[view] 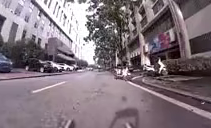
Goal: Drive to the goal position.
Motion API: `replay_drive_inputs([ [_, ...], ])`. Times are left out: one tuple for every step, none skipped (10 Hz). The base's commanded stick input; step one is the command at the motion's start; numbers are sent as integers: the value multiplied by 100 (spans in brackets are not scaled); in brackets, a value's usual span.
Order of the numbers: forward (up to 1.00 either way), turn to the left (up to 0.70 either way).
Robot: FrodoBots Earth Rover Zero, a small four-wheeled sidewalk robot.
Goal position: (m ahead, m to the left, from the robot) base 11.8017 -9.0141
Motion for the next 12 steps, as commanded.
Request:
replay_drive_inputs([
  [70,0],
  [70,0],
  [70,0],
  [70,0],
  [70,0],
  [70,0],
  [70,1],
  [70,14],
  [70,13],
  [70,0],
  [70,0],
  [70,0],
])
